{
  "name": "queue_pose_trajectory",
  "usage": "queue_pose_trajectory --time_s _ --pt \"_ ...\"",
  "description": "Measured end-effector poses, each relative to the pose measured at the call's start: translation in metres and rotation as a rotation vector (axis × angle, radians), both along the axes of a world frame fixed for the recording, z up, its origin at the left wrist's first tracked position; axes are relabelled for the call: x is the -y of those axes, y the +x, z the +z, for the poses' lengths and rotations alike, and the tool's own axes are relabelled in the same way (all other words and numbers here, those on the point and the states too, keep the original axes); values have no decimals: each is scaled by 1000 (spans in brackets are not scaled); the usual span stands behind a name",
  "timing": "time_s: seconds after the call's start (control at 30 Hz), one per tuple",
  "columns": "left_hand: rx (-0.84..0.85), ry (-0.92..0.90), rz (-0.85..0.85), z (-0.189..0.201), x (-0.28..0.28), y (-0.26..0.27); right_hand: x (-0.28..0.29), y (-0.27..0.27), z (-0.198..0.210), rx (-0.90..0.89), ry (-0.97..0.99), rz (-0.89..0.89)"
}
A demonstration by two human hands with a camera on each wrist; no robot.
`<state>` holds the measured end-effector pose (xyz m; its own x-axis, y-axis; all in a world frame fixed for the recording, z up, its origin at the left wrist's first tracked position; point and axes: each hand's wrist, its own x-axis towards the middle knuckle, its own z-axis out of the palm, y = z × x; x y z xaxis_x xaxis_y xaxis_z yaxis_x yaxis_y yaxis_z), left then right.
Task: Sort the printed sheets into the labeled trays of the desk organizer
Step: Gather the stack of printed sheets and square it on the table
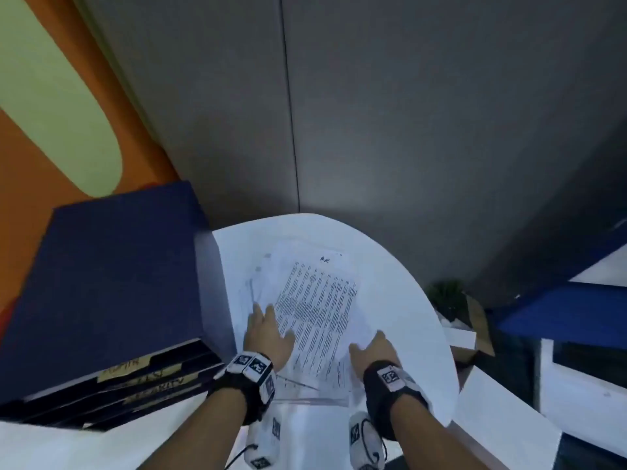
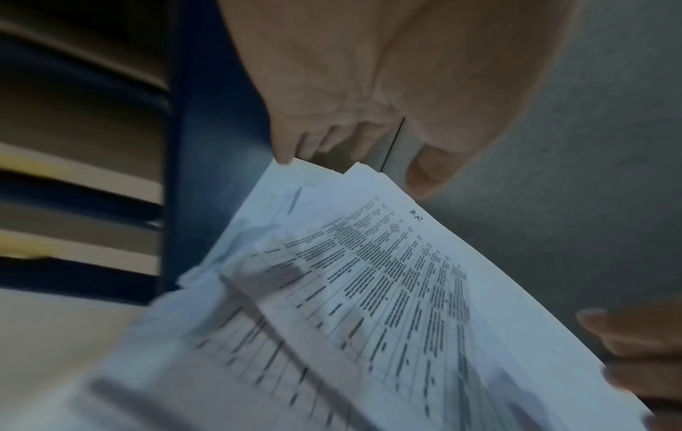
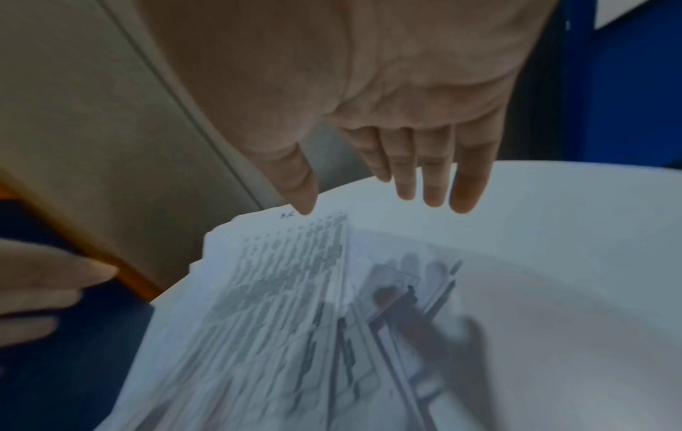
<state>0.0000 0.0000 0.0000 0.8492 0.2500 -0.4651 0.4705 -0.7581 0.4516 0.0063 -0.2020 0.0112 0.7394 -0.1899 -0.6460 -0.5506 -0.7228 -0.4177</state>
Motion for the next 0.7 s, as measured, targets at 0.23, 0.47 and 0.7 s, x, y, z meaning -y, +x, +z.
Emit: queue_pose_trajectory --time_s 0.23,0.47,0.7 --pt "16 -59 617 -58 -12 60 1 64 -65 21 -29 55" --pt "-15 200 380 -93 9 12 -16 37 -84 51 -215 208" --pt "6 40 253 -86 6 -76 9 -52 -71 29 -192 211"
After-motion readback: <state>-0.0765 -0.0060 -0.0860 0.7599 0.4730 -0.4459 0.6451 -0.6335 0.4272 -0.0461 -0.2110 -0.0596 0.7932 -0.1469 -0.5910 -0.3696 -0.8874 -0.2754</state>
